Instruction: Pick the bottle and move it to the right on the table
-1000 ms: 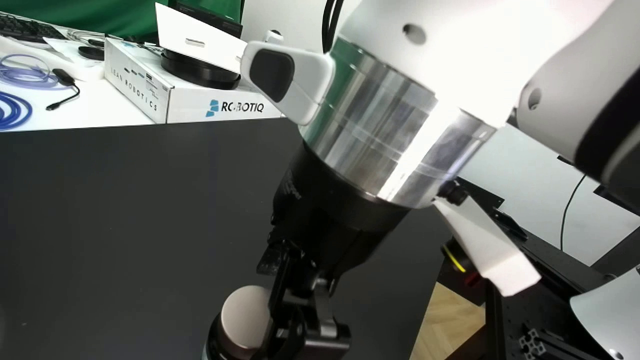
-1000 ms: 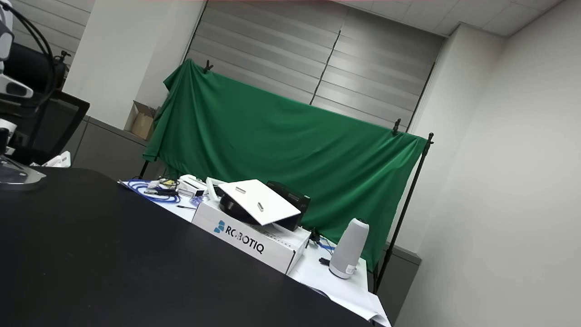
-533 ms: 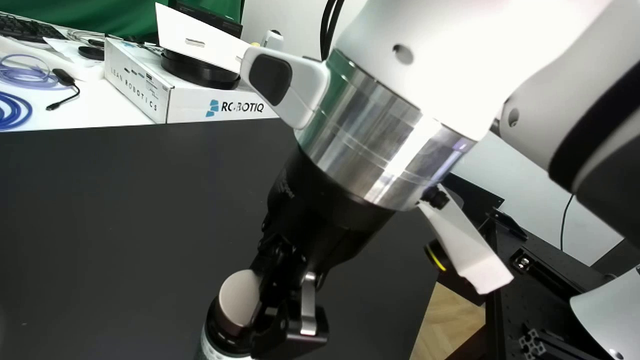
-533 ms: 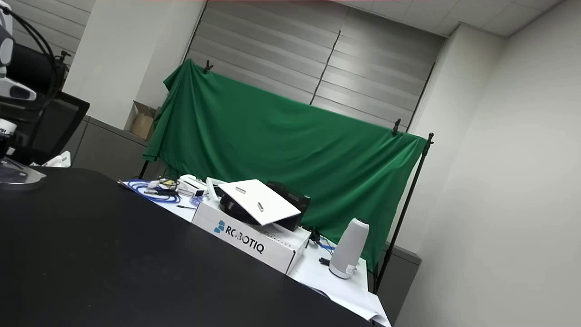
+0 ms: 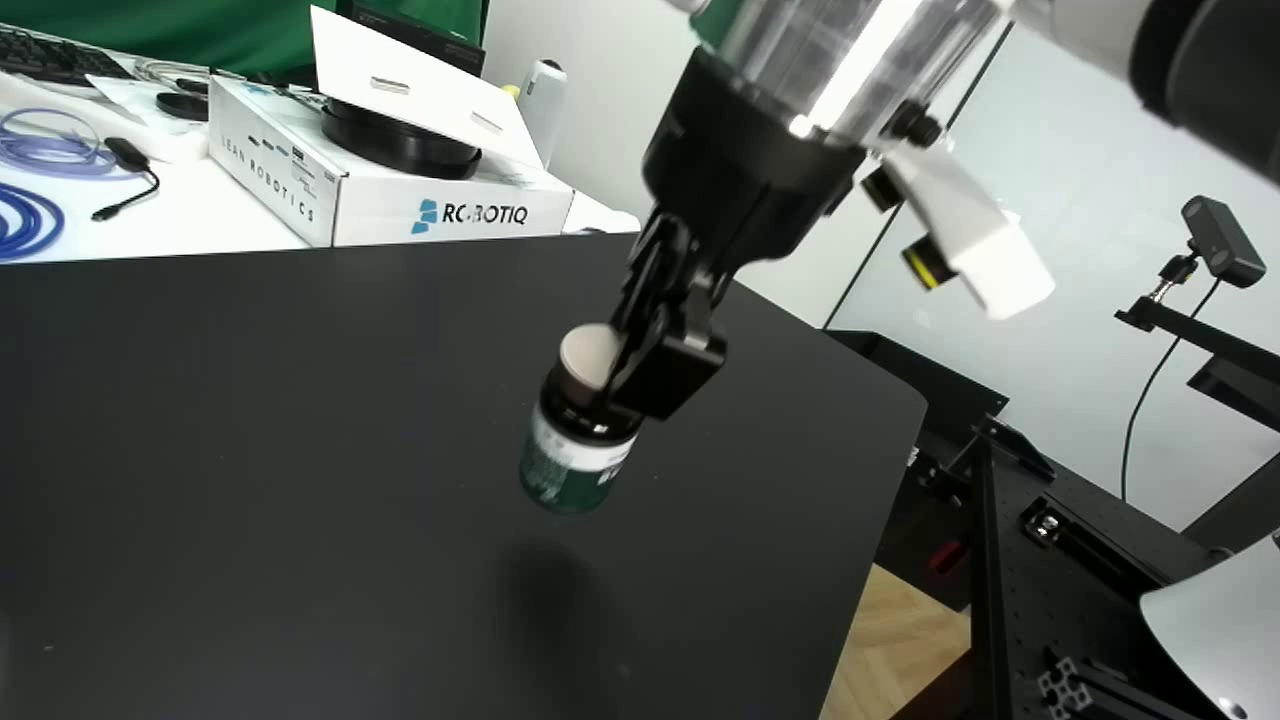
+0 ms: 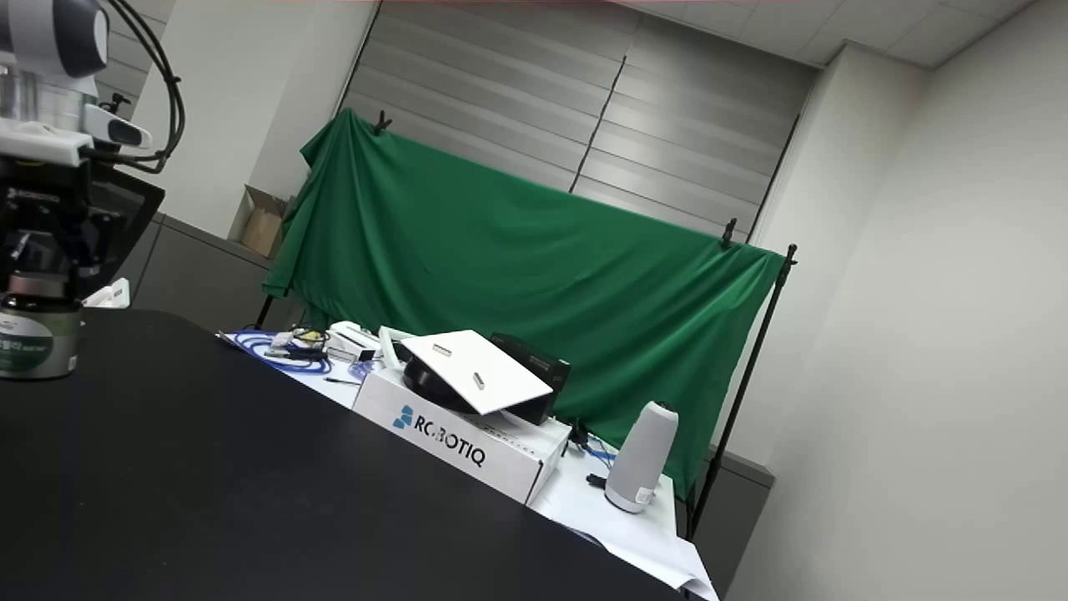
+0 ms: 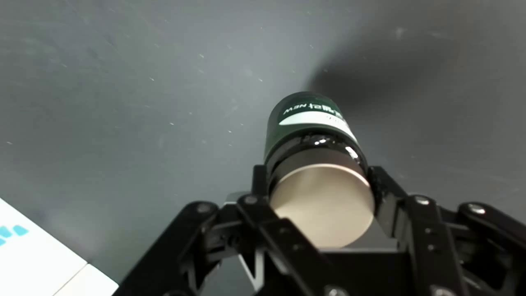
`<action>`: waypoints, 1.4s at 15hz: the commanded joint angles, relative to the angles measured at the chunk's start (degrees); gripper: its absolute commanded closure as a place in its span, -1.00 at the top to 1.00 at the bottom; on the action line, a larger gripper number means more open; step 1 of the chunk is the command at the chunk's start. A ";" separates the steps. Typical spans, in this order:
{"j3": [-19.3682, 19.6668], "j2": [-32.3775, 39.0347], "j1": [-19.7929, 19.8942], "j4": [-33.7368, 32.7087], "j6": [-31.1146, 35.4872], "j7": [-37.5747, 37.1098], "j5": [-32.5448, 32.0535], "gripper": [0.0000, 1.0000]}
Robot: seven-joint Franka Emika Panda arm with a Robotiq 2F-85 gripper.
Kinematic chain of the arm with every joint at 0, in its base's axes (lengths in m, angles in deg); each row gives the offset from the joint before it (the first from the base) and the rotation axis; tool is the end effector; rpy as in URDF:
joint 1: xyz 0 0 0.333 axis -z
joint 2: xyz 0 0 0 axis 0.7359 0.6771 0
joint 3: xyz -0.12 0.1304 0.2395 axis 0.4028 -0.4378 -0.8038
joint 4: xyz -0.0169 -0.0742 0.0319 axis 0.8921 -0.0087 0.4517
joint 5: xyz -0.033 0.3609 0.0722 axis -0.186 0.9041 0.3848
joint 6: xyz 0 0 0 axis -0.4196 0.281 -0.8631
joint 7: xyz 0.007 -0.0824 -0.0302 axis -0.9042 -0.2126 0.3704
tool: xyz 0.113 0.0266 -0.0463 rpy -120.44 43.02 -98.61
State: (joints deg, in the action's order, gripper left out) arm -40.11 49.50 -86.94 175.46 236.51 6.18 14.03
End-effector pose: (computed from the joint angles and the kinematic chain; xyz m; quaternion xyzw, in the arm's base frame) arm 0.4232 0.2556 0.2161 0.9482 0.2905 0.0785 0.1014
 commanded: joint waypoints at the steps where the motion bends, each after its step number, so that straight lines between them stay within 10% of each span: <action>1: -2.23 -13.19 7.03 7.34 -8.94 -6.69 -7.26 -0.28; 7: -8.78 -29.45 27.70 17.87 -16.42 -5.69 -11.78 -0.28; 13: -6.05 -40.36 43.18 26.77 -10.11 -0.13 -9.99 -0.28; 21: 13.35 -32.38 40.79 23.25 5.37 -3.39 -13.10 -0.28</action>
State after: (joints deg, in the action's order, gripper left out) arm -32.25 13.94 -44.81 198.72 236.50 5.01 2.51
